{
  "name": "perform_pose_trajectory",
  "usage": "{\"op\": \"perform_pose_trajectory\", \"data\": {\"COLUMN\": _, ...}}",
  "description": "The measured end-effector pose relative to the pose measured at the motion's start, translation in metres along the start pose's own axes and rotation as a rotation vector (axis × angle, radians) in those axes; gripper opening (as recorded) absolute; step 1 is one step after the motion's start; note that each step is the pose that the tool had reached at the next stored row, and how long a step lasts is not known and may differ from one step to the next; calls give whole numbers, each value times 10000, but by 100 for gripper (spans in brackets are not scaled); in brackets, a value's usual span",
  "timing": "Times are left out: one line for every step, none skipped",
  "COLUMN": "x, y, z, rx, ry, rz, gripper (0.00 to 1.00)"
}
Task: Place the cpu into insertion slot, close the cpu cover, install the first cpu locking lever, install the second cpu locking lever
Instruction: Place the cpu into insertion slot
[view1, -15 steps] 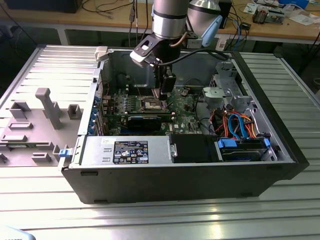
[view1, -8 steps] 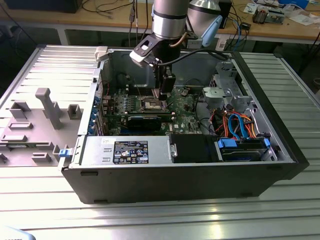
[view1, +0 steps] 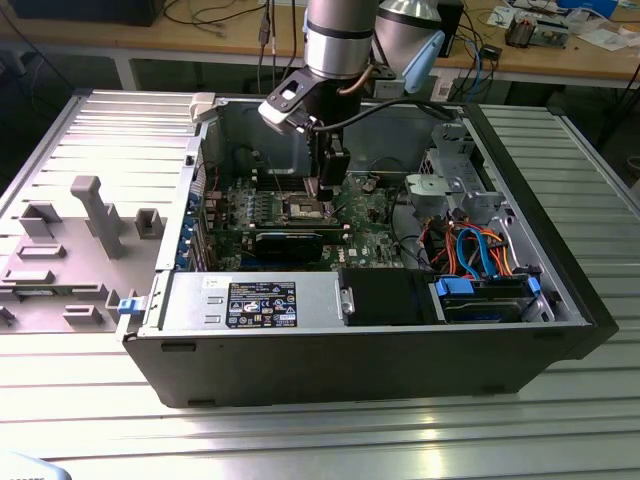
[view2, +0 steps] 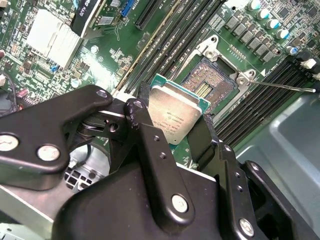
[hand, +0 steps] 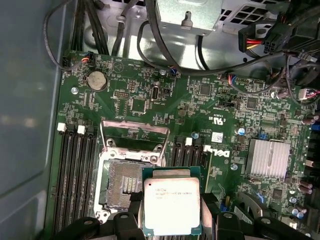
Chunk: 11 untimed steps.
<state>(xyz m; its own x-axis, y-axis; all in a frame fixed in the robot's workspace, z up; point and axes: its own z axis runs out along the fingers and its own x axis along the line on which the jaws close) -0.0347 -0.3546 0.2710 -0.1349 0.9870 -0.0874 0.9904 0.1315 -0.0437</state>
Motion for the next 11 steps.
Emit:
{"op": "perform_pose_trajectory", "data": {"x": 0, "y": 0, "z": 0, "rx": 3, "ry": 1, "rz": 36, "gripper": 55}}
{"op": "perform_pose_trajectory", "data": {"x": 0, "y": 0, "z": 1, "rx": 9, "ry": 5, "rz": 104, "gripper": 55}}
{"op": "perform_pose_trajectory", "data": {"x": 0, "y": 0, "z": 2, "rx": 17, "ry": 9, "rz": 188, "gripper": 55}}
{"op": "perform_pose_trajectory", "data": {"x": 0, "y": 1, "z": 4, "rx": 18, "ry": 42, "rz": 254, "gripper": 55}}
{"op": "perform_pose_trajectory", "data": {"x": 1, "y": 1, "z": 5, "rx": 17, "ry": 79, "rz": 295, "gripper": 55}}
{"op": "perform_pose_trajectory", "data": {"x": 1, "y": 0, "z": 4, "rx": 18, "ry": 132, "rz": 364, "gripper": 55}}
{"op": "perform_pose_trajectory", "data": {"x": 0, "y": 0, "z": 5, "rx": 18, "ry": 169, "rz": 418, "gripper": 55}}
{"op": "perform_pose_trajectory", "data": {"x": 1, "y": -1, "z": 6, "rx": 22, "ry": 215, "rz": 522, "gripper": 55}}
{"op": "perform_pose_trajectory", "data": {"x": 1, "y": -1, "z": 7, "rx": 26, "ry": 233, "rz": 588, "gripper": 55}}
{"op": "perform_pose_trajectory", "data": {"x": 1, "y": -1, "z": 7, "rx": 30, "ry": 249, "rz": 658, "gripper": 55}}
{"op": "perform_pose_trajectory", "data": {"x": 1, "y": -1, "z": 8, "rx": 34, "ry": 260, "rz": 718, "gripper": 55}}
